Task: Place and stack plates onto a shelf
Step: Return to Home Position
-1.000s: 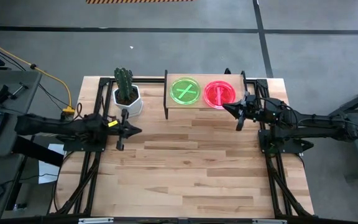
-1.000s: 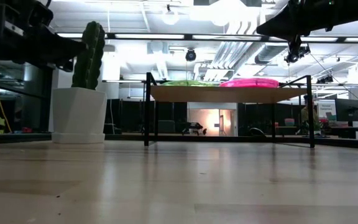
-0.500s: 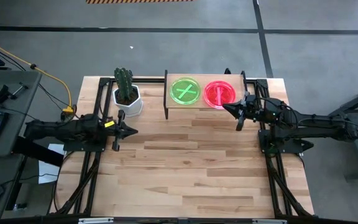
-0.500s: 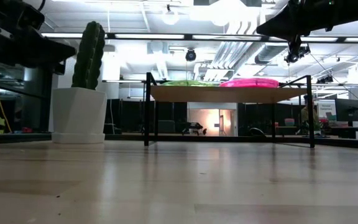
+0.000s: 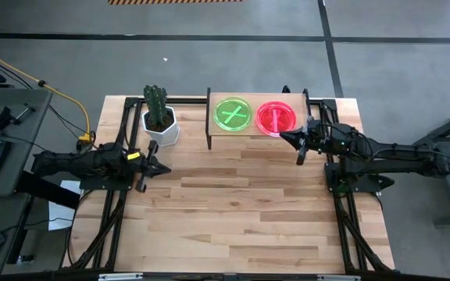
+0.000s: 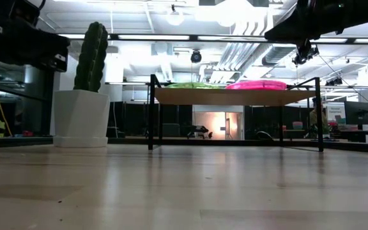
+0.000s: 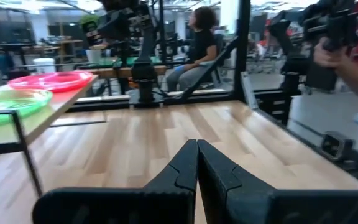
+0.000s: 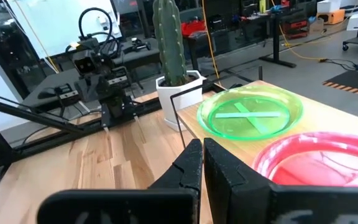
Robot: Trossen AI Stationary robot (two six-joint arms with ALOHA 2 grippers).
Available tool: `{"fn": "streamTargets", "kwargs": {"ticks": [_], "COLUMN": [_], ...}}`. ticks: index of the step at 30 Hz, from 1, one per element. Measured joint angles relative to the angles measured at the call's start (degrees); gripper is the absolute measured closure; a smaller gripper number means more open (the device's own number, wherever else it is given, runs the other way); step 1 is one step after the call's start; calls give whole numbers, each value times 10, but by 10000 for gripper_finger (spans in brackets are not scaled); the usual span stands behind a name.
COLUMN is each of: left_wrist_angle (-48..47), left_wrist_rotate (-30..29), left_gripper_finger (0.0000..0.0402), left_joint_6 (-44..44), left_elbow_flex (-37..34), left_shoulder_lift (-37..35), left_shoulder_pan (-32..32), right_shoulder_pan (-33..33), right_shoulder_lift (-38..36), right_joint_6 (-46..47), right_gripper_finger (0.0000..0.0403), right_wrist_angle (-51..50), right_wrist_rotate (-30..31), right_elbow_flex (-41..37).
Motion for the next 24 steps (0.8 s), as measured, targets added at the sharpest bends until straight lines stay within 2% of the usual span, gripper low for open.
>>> {"fn": "streamTargets", "kwargs": {"ticks": [6,12,17,20,24], "left_wrist_angle": [-3,-3,-3,-3,-3], "left_wrist_rotate": [-19,-20,-20,-20,-20], "left_gripper_finger": [401,401,401,401,401], "left_joint_6": [0,-8,-17,-17,-17], "left_elbow_flex": [0,0,0,0,0], "left_shoulder_lift": [0,0,0,0,0], "left_shoulder_pan": [2,2,2,2,2], "right_shoulder_pan": [-1,-1,3,13,29], "right_shoulder_lift": [-34,-129,-202,-229,-252], "right_joint_6": [-37,-41,-28,-30,-49], "right_gripper_finger": [402,403,403,403,403], "right_wrist_angle": [-55,-155,-200,-161,-40], "right_wrist_rotate": [0,0,-5,-8,-32], "right_elbow_flex": [0,-1,-2,-29,-120]}}
